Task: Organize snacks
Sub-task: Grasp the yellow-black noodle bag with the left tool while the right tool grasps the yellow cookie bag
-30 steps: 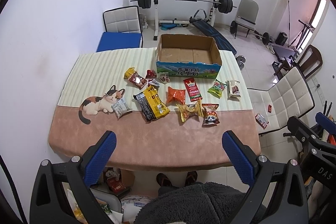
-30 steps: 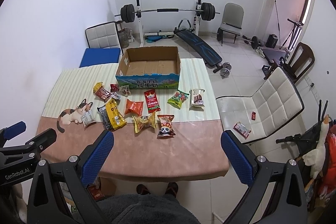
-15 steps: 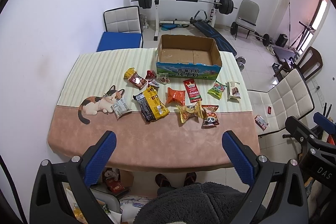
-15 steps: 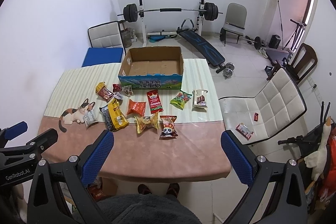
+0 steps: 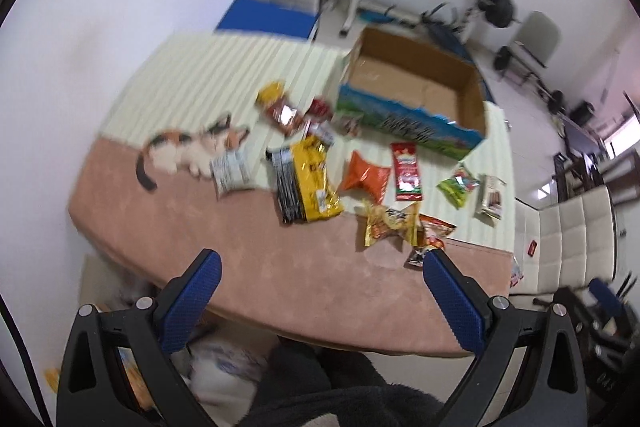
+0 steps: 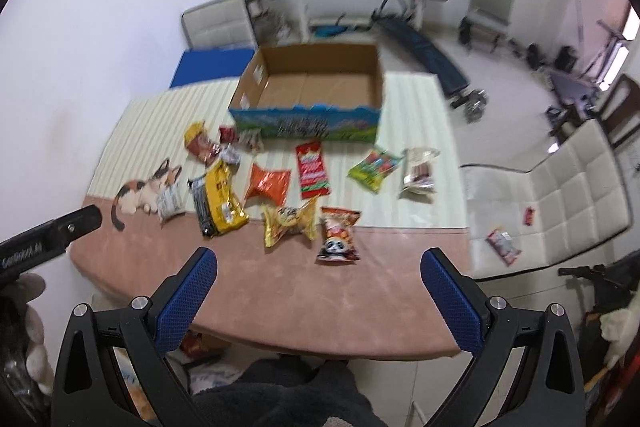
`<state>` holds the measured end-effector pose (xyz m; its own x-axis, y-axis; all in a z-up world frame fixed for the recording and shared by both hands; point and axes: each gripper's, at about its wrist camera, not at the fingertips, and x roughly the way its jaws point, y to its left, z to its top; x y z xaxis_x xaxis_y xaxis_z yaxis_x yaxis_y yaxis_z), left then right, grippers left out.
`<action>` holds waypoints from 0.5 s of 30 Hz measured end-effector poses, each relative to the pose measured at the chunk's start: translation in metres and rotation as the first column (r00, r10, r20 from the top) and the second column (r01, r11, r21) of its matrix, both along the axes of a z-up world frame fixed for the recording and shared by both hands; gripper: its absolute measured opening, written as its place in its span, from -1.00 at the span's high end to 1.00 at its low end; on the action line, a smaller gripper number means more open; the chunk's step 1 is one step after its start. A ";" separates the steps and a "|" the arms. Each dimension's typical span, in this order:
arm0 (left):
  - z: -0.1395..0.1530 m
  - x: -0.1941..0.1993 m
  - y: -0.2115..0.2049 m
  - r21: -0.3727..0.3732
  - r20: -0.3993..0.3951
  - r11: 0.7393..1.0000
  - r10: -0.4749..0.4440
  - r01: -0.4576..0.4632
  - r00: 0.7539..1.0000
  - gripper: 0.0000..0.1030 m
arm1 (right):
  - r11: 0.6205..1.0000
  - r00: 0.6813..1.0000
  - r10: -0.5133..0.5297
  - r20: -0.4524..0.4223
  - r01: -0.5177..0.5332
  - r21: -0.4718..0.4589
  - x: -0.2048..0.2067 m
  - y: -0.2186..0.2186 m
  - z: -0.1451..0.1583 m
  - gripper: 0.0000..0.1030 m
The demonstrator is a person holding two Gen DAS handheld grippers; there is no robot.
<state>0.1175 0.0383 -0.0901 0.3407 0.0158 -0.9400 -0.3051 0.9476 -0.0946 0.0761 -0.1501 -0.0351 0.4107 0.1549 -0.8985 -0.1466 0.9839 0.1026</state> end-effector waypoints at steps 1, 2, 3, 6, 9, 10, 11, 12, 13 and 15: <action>-0.012 0.006 0.004 -0.017 -0.023 1.000 0.015 -0.016 1.000 -0.99 | 1.000 1.000 0.015 -0.028 -0.015 0.002 0.013 0.003 -0.013 -1.00; -0.024 0.012 0.009 -0.034 -0.046 0.999 0.029 -0.031 0.999 -0.99 | 1.000 0.998 0.024 -0.051 -0.024 0.003 0.023 0.007 -0.026 -1.00; -0.038 0.021 0.014 -0.053 -0.075 0.997 0.046 -0.050 0.996 -0.99 | 0.999 0.996 0.036 -0.077 -0.035 0.016 0.036 0.011 -0.039 -1.00; -0.074 0.041 0.029 -0.091 -0.134 0.992 0.079 -0.092 0.988 -0.99 | 0.997 0.985 0.071 -0.154 -0.067 0.030 0.068 0.025 -0.079 -1.00; -0.114 0.065 0.043 -0.123 -0.198 0.984 0.100 -0.126 0.975 -0.98 | 0.990 0.967 0.138 -0.216 -0.139 0.010 0.100 0.045 -0.118 -1.00; -0.125 0.072 0.047 -0.132 -0.218 0.982 0.102 -0.133 0.971 -0.96 | 0.988 0.958 0.148 -0.246 -0.157 -0.015 0.110 0.053 -0.132 -1.00; -0.136 0.080 0.051 -0.134 -0.236 0.981 0.104 -0.139 0.966 -0.93 | 0.988 0.943 0.139 -0.301 -0.151 -0.014 0.123 0.057 -0.151 -1.00; -0.150 0.092 0.055 -0.135 -0.253 0.981 0.100 -0.137 0.962 -0.92 | 0.994 0.925 0.102 -0.366 -0.107 0.008 0.136 0.057 -0.170 -1.00; -0.159 0.101 0.057 -0.136 -0.263 0.982 0.094 -0.133 0.960 -0.92 | 0.998 0.904 0.066 -0.422 -0.058 0.030 0.146 0.055 -0.187 -1.00; -0.181 0.119 0.062 -0.138 -0.298 0.983 0.078 -0.124 0.951 -0.92 | 0.996 0.854 -0.017 -0.519 0.058 0.064 0.165 0.052 -0.222 -1.00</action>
